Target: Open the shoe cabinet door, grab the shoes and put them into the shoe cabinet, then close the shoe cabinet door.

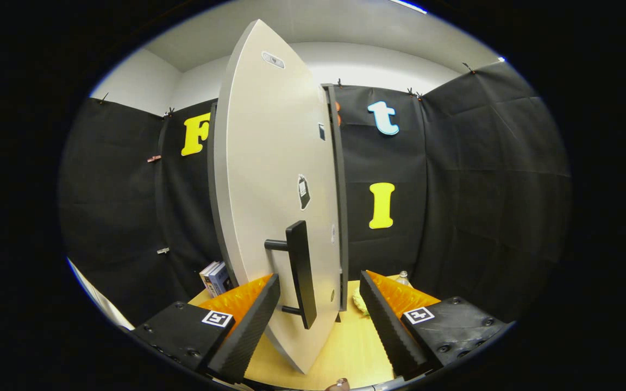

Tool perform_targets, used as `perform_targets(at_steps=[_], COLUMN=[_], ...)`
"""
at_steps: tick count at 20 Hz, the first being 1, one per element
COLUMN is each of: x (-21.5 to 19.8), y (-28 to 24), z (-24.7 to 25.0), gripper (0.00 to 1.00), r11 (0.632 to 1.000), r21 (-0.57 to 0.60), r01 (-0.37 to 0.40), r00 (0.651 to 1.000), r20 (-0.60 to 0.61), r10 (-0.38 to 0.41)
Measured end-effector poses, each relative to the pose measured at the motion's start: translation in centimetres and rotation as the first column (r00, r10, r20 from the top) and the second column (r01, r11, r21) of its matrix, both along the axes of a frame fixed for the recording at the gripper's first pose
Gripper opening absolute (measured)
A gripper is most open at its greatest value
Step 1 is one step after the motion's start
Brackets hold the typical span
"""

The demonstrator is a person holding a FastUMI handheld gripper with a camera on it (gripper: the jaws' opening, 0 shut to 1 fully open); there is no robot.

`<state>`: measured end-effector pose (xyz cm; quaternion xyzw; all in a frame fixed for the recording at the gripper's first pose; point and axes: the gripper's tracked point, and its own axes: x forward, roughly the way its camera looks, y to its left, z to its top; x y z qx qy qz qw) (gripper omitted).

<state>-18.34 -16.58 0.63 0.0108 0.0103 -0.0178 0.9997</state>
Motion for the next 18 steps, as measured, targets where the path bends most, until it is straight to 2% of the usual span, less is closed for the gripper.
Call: perform_targets(at_steps=[7, 14, 18], x=[4.3, 9.5, 10.5], y=[7.5, 14.6, 17.8], z=[-0.4, -1.3, -1.3], gripper=[0.98, 0.98, 0.99], r11=[1.0, 0.993, 0.984], r21=[0.01, 0.005, 0.003], r01=[-0.016, -0.119, -0.179], r00=[1.0, 0.993, 0.984], r20=[0.018, -0.006, 0.001], r10=[0.016, 0.119, 0.179])
